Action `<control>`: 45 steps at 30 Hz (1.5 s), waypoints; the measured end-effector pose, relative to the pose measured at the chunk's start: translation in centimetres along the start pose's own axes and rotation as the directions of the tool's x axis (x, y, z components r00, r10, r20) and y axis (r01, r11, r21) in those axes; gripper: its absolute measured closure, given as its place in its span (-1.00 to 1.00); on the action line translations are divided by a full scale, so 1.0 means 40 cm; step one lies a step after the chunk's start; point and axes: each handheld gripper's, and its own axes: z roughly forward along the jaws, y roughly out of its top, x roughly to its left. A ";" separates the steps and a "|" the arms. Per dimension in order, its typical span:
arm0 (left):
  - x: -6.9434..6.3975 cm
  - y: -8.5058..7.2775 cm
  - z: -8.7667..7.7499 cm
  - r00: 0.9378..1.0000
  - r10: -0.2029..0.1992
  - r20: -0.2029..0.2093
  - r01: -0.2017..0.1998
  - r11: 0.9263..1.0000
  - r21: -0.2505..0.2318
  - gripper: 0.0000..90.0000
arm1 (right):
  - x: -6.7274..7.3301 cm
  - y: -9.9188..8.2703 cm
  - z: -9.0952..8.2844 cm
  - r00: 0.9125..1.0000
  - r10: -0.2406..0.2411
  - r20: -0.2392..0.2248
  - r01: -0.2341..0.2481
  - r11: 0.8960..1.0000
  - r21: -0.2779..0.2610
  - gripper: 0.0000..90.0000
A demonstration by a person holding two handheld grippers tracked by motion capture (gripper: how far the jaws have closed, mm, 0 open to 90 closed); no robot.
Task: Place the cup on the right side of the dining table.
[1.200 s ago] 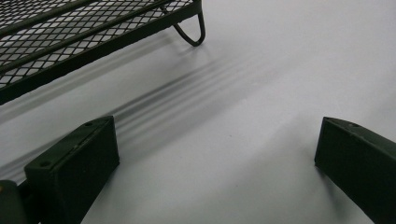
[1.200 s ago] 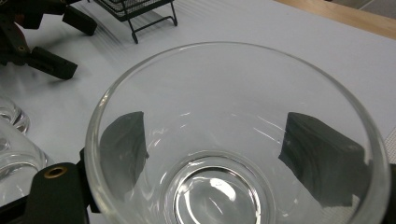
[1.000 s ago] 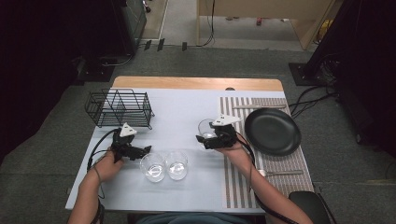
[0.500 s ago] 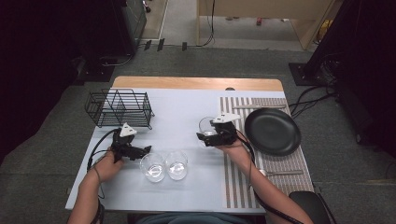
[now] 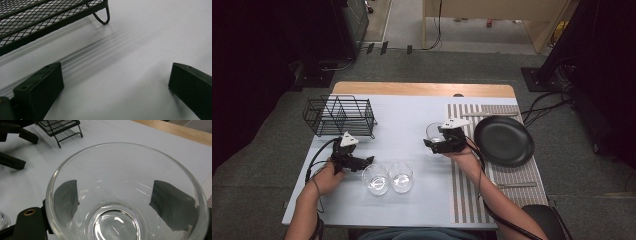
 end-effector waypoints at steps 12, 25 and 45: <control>0.000 0.000 0.000 1.000 0.000 0.000 0.000 1.000 0.000 -1.00 | -0.017 0.007 0.004 1.000 0.006 0.016 -0.006 1.000 0.004 -0.56; 0.000 0.000 0.000 1.000 0.000 0.000 0.000 1.000 0.000 -1.00 | -0.034 0.021 0.003 1.000 0.010 0.026 -0.009 1.000 -0.006 -0.56; 0.000 0.000 0.000 1.000 0.000 0.000 0.000 1.000 -0.001 -1.00 | -0.069 0.031 0.002 0.999 0.024 0.046 -0.023 1.000 -0.015 -0.56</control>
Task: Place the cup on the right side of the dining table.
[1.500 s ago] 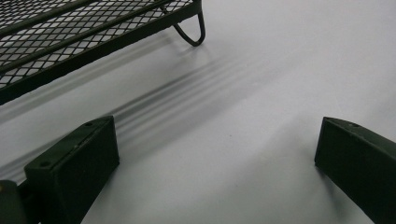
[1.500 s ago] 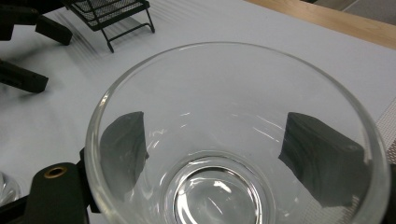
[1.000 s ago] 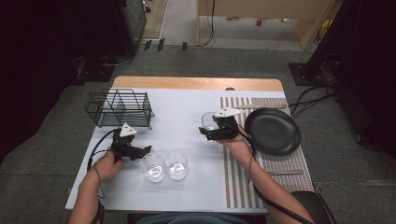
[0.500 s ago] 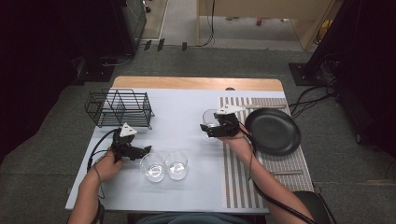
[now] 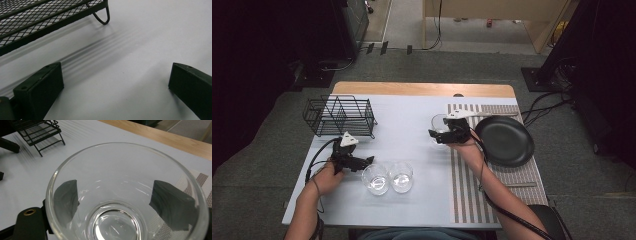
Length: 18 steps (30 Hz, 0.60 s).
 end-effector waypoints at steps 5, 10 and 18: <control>0.000 0.000 0.000 1.000 0.000 0.000 0.000 1.000 0.000 -1.00 | -0.010 0.003 -0.006 1.000 0.004 0.006 -0.004 1.000 -0.005 -0.56; 0.000 0.000 0.000 1.000 0.000 0.000 0.000 1.000 0.000 -1.00 | -0.018 0.006 -0.007 1.000 0.011 0.014 -0.011 1.000 -0.005 -0.56; 0.000 0.000 0.000 1.000 0.000 0.000 0.000 1.000 0.000 -1.00 | -0.030 0.012 -0.009 1.000 0.008 0.021 -0.008 1.000 -0.009 -0.56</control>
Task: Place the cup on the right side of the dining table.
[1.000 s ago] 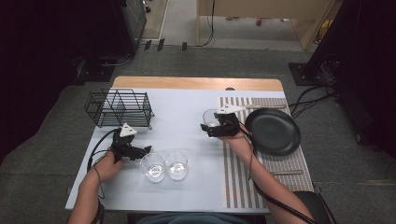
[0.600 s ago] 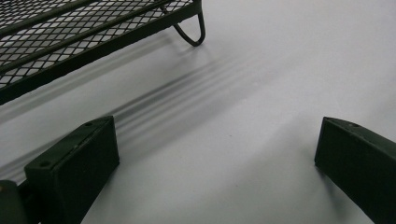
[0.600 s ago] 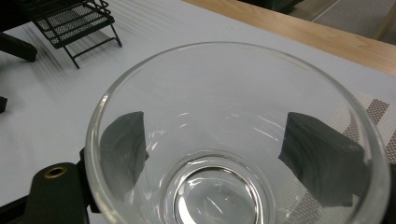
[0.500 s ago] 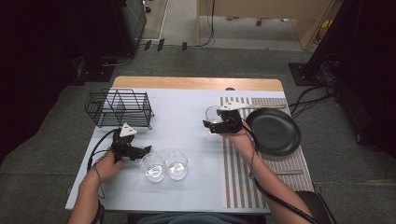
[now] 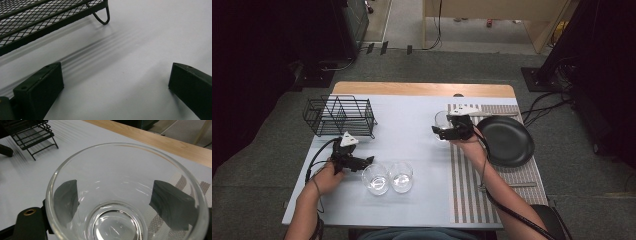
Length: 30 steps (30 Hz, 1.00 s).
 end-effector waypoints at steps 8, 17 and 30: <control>0.000 0.000 0.000 1.000 0.000 0.000 0.000 1.000 0.000 -1.00 | -0.016 0.003 0.000 1.000 0.008 0.017 -0.008 1.000 0.001 -0.56; 0.000 0.000 0.000 1.000 0.000 0.000 0.000 1.000 0.000 -1.00 | -0.038 0.006 -0.005 0.999 0.024 0.037 -0.024 1.000 -0.001 -0.56; 0.000 0.000 0.000 1.000 0.001 0.000 -0.001 1.000 0.000 -1.00 | -0.065 0.002 0.000 0.996 0.059 0.068 -0.059 0.998 -0.001 -0.56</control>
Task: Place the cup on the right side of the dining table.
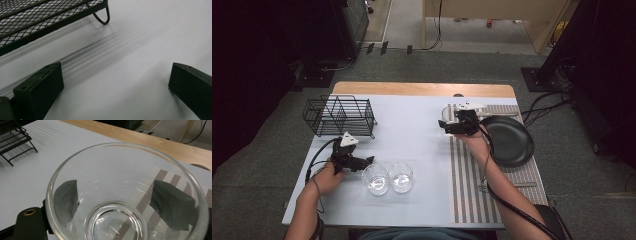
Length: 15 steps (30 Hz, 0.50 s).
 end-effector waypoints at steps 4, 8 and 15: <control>0.000 0.000 0.000 1.000 -0.001 0.000 0.001 1.000 0.000 -1.00 | -0.007 -0.001 0.002 1.000 0.006 0.010 -0.006 1.000 -0.002 -0.56; 0.000 0.000 0.000 1.000 0.000 0.000 0.000 1.000 0.000 -1.00 | -0.014 -0.003 0.004 1.000 0.015 0.023 -0.015 1.000 -0.001 -0.56; 0.000 0.000 0.000 1.000 0.000 0.000 0.000 1.000 0.000 -1.00 | -0.027 -0.008 0.008 0.999 0.038 0.037 -0.038 0.999 0.000 -0.56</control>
